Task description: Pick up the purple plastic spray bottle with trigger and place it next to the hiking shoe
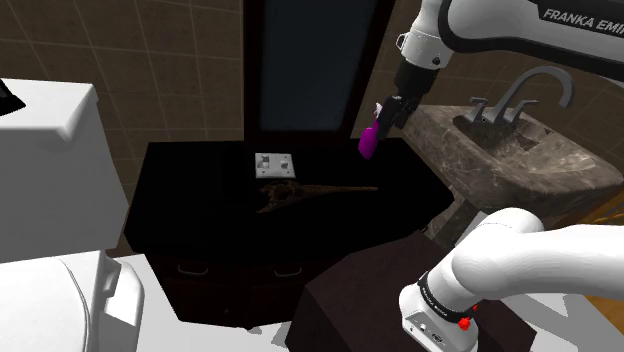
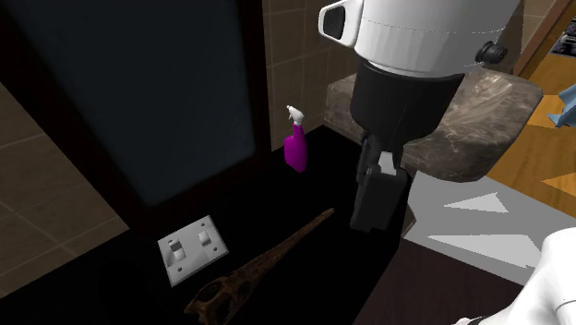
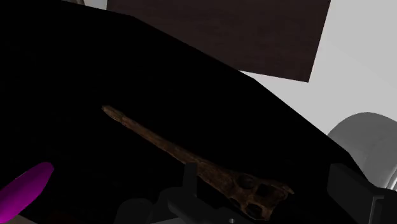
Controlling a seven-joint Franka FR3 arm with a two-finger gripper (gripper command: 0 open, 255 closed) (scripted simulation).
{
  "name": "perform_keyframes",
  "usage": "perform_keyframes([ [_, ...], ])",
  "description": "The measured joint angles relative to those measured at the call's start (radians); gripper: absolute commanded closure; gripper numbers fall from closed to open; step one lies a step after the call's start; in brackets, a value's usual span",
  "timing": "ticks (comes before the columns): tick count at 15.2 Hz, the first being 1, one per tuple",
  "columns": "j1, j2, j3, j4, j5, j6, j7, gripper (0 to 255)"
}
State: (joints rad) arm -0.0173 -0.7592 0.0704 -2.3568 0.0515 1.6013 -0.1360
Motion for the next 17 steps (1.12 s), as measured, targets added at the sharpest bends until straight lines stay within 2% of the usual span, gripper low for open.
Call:
perform_keyframes([
  [2, -0.005, 0.012, -0.007, 0.005, -0.006, 0.006, -0.005, 0],
  [7, -0.049, 0.137, -0.055, 0.049, -0.047, 0.075, -0.033, 0],
  [17, -0.128, 0.456, -0.157, 0.233, -0.104, 0.187, -0.086, 0],
])
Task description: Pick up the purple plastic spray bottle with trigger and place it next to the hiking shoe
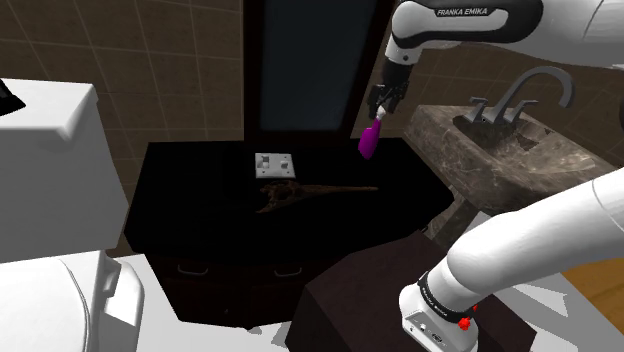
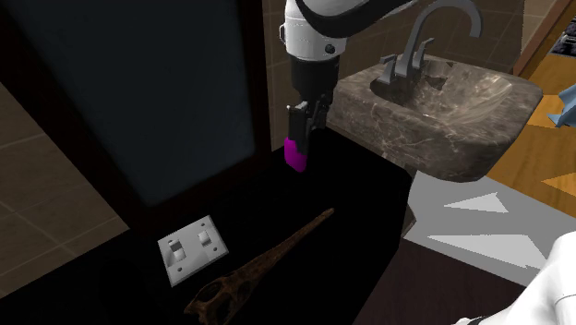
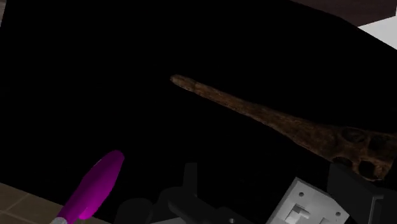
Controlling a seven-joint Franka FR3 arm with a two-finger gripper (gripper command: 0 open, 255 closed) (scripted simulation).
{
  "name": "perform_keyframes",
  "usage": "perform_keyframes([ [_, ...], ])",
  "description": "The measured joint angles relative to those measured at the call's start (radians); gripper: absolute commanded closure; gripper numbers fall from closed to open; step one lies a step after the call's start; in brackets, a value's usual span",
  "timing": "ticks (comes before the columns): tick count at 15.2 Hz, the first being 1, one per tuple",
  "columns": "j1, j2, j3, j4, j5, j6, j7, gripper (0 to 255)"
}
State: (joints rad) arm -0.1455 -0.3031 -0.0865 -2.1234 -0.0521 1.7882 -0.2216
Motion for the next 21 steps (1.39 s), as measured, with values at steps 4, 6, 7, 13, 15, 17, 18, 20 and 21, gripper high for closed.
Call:
perform_keyframes([
  [4, -0.03, 0.13, -0.04, 0.107, -0.006, 0.016, -0.026, 0],
  [6, -0.043, 0.199, -0.058, 0.164, -0.004, 0.025, -0.036, 0],
  [7, -0.05, 0.224, -0.065, 0.189, -0.004, 0.022, -0.04, 0],
  [13, -0.098, 0.43, -0.112, 0.39, 0.018, 0.015, -0.075, 0],
  [15, -0.118, 0.512, -0.125, 0.472, 0.031, 0.01, -0.087, 0],
  [17, -0.141, 0.582, -0.138, 0.553, 0.043, -0.006, -0.101, 0],
  [18, -0.152, 0.62, -0.143, 0.604, 0.05, -0.02, -0.106, 0],
  [20, -0.168, 0.67, -0.149, 0.658, 0.059, -0.027, -0.112, 0],
  [21, -0.17, 0.675, -0.15, 0.651, 0.06, -0.017, -0.113, 0],
])
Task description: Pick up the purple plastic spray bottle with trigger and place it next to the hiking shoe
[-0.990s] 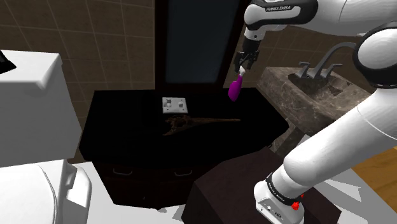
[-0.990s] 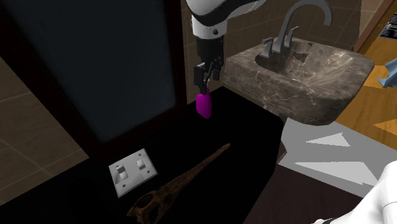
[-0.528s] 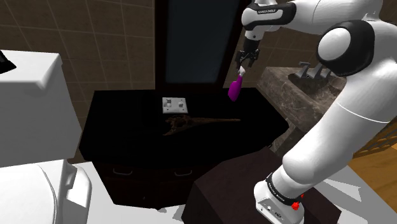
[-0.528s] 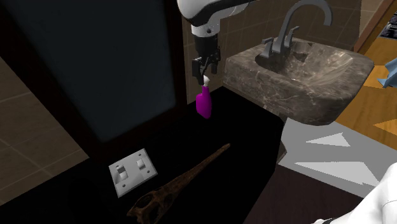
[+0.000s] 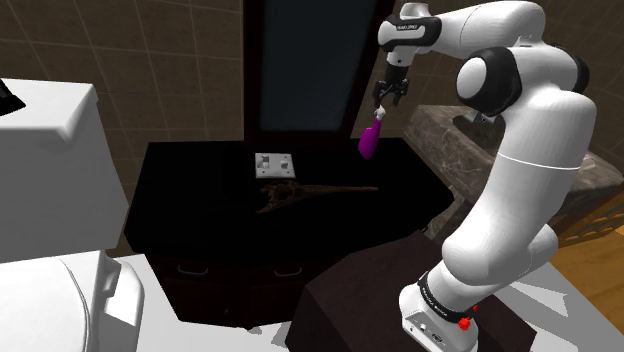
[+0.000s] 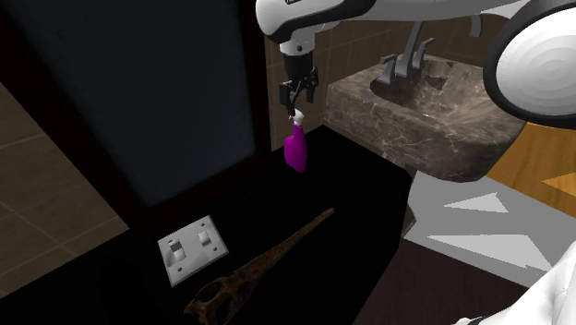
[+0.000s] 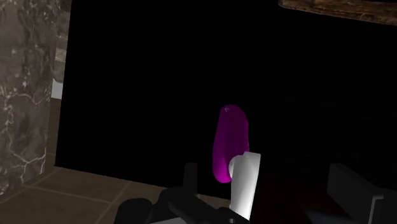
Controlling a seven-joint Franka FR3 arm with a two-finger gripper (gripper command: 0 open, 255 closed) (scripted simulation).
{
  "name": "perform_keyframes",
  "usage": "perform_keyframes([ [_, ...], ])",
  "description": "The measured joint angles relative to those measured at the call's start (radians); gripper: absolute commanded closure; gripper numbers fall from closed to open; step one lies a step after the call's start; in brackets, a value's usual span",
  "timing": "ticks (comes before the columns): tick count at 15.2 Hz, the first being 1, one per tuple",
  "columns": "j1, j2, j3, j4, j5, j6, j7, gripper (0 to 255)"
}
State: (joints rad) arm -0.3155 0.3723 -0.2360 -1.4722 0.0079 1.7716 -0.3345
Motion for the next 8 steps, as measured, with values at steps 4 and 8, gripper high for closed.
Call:
perform_keyframes([
  [4, -0.004, 0.015, -0.001, -0.032, 0.003, 0.046, -0.003, 0],
  [8, -0.004, 0.015, 0.0, -0.063, 0.003, 0.077, -0.003, 0],
])
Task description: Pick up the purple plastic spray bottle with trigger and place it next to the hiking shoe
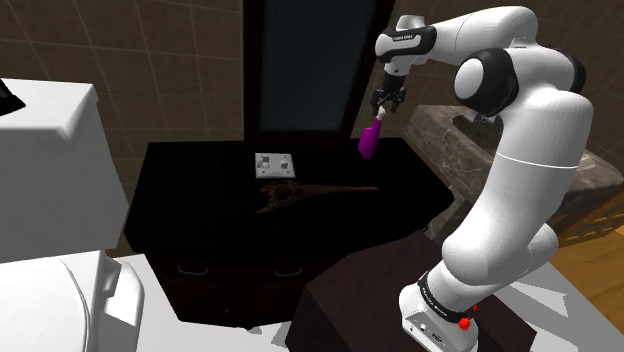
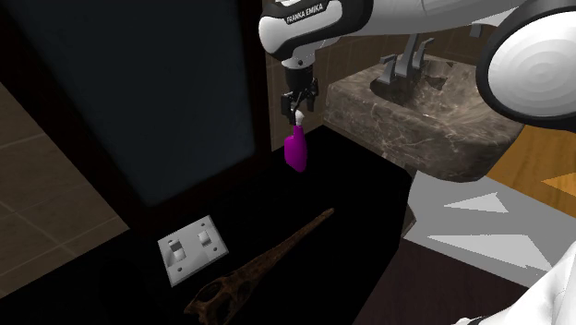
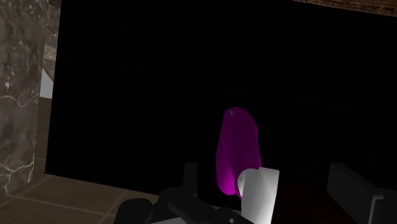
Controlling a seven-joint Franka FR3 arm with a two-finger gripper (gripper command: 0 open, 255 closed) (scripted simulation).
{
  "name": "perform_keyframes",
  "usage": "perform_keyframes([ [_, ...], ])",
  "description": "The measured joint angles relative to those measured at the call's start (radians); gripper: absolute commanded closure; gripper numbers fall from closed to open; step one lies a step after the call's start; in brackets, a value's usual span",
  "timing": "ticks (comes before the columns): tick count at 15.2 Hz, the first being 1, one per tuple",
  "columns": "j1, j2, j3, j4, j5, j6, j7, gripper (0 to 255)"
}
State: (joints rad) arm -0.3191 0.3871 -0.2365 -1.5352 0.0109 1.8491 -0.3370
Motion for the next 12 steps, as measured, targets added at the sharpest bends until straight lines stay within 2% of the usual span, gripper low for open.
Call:
perform_keyframes([
  [4, 0.0, -0.001, 0.0, -0.004, 0.0, 0.003, 0.0, 0],
  [5, 0.0, -0.001, 0.0, -0.004, 0.0, 0.003, 0.0, 255],
  [12, 0.0, -0.001, 0.0, -0.004, 0.0, 0.003, 0.0, 255],
])
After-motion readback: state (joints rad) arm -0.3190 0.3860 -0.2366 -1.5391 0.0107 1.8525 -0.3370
